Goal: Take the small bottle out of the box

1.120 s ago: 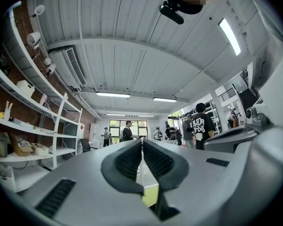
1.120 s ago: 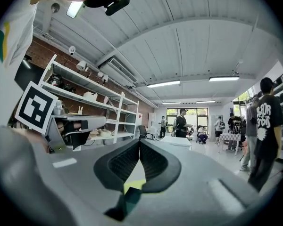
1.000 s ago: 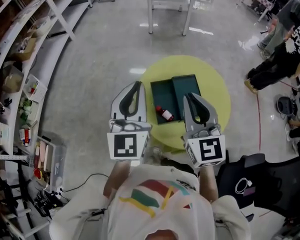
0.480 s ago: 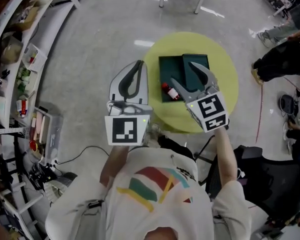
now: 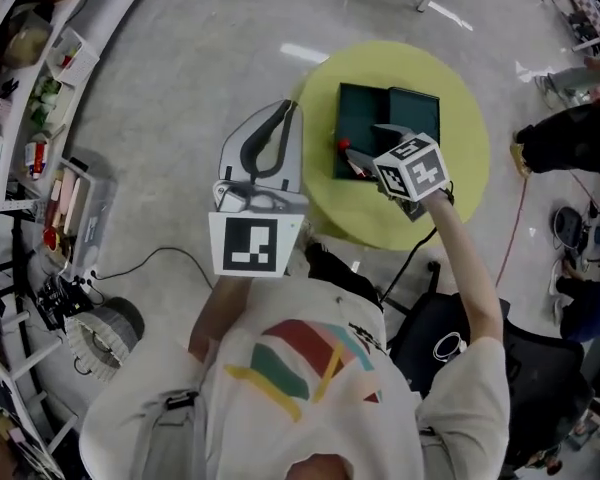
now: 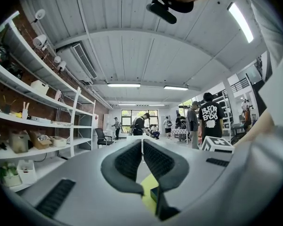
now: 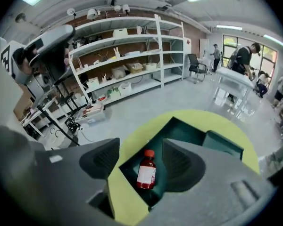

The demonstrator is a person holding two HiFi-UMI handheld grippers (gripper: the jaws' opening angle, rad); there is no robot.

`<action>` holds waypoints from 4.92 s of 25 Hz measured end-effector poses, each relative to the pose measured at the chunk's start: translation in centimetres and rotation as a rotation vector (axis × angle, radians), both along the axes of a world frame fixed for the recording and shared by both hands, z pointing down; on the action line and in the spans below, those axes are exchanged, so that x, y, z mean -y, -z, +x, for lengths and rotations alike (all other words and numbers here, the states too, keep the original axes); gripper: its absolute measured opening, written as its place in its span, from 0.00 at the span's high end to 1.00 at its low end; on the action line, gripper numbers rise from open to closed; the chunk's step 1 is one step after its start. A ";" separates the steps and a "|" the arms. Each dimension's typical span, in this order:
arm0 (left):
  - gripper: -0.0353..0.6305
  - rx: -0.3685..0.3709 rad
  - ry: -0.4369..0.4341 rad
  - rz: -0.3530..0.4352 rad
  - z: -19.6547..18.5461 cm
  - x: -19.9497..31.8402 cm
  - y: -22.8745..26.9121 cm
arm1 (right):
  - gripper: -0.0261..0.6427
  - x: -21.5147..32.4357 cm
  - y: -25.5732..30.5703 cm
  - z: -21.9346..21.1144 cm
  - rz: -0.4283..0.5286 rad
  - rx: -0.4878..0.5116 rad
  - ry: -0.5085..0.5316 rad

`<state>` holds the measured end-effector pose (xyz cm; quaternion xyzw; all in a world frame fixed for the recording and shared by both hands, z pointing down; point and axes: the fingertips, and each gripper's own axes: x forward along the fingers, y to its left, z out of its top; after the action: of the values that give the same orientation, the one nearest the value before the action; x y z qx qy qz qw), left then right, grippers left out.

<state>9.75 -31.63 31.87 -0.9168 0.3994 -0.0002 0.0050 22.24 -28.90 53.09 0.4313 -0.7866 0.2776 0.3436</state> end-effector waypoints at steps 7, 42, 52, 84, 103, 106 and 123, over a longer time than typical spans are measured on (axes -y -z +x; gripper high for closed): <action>0.91 0.020 0.036 -0.031 -1.3 0.1 -1.7 | 0.56 -0.6 -7.9 0.8 -0.237 -0.110 0.039; 0.91 0.018 0.116 -0.066 -5.2 0.0 -3.1 | 0.66 -1.3 -14.4 0.8 -0.550 -0.237 -0.058; 0.91 0.019 0.102 -0.067 -4.6 -0.2 -2.9 | 0.67 -1.2 -14.2 1.0 -0.550 -0.233 -0.079; 0.91 0.004 0.065 -0.025 -3.4 -0.1 -1.1 | 0.67 2.0 -6.0 2.2 -0.290 -0.080 -0.232; 0.91 -0.040 -0.057 0.056 0.4 -1.1 4.4 | 0.67 -0.2 21.7 -0.4 0.600 0.002 -0.349; 0.91 -0.050 -0.080 0.072 1.0 -1.8 5.2 | 0.67 -1.8 23.8 -0.2 0.712 -0.011 -0.402; 0.91 -0.037 -0.126 0.146 2.0 -3.9 7.6 | 0.67 -8.4 27.0 -0.4 0.925 0.048 -0.586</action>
<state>11.74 -27.68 24.22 -0.9371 0.3398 0.0465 0.0645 21.79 -20.53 26.12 0.7319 -0.6814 -0.0034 0.0083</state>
